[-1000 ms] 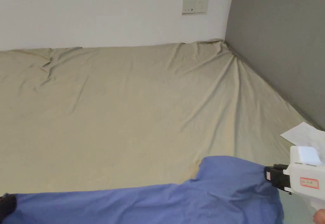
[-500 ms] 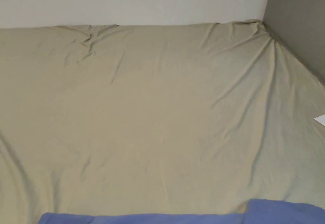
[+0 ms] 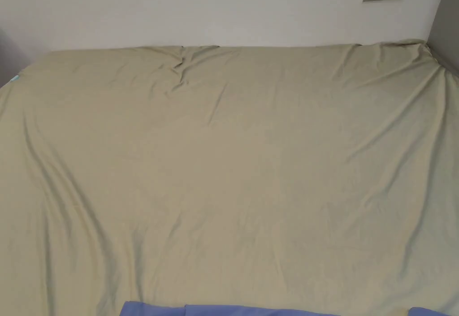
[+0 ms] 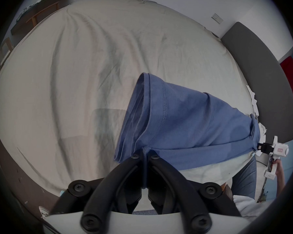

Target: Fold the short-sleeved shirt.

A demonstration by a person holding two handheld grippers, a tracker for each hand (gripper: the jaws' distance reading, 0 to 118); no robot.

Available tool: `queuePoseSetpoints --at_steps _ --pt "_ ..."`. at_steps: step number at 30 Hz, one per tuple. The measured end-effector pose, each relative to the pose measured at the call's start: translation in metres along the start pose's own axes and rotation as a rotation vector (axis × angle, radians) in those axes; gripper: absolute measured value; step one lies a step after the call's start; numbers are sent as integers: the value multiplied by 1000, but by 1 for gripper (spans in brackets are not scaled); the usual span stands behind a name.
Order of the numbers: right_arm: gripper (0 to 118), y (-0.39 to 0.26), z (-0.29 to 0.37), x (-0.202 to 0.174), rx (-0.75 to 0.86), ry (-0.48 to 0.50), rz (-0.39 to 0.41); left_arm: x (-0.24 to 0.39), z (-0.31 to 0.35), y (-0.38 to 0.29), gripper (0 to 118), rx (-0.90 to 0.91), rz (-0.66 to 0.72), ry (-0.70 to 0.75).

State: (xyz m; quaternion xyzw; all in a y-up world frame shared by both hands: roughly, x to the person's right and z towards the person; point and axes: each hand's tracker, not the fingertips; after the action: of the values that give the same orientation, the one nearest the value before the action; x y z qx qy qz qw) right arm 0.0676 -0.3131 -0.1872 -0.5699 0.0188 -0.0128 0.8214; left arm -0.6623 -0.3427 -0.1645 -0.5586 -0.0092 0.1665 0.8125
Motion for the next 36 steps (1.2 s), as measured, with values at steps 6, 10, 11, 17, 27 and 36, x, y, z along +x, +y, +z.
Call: queuePoseSetpoints --at_steps 6,10,11,17,27,36 --pt "118 7 65 3 314 78 -158 -5 48 -6 110 235 119 -119" --pt "99 18 124 -23 428 105 -191 17 103 -35 114 417 239 -231" --pt "82 20 136 -27 429 111 -185 16 112 -17 108 450 260 -230" --pt "3 17 168 -36 539 86 -149 33 146 -16 0 461 145 -228" --pt "0 1 171 -36 550 188 -238 -46 45 24 0 184 202 -466" --pt "0 0 175 -45 522 132 -258 -67 -37 56 115 -8 146 -529"
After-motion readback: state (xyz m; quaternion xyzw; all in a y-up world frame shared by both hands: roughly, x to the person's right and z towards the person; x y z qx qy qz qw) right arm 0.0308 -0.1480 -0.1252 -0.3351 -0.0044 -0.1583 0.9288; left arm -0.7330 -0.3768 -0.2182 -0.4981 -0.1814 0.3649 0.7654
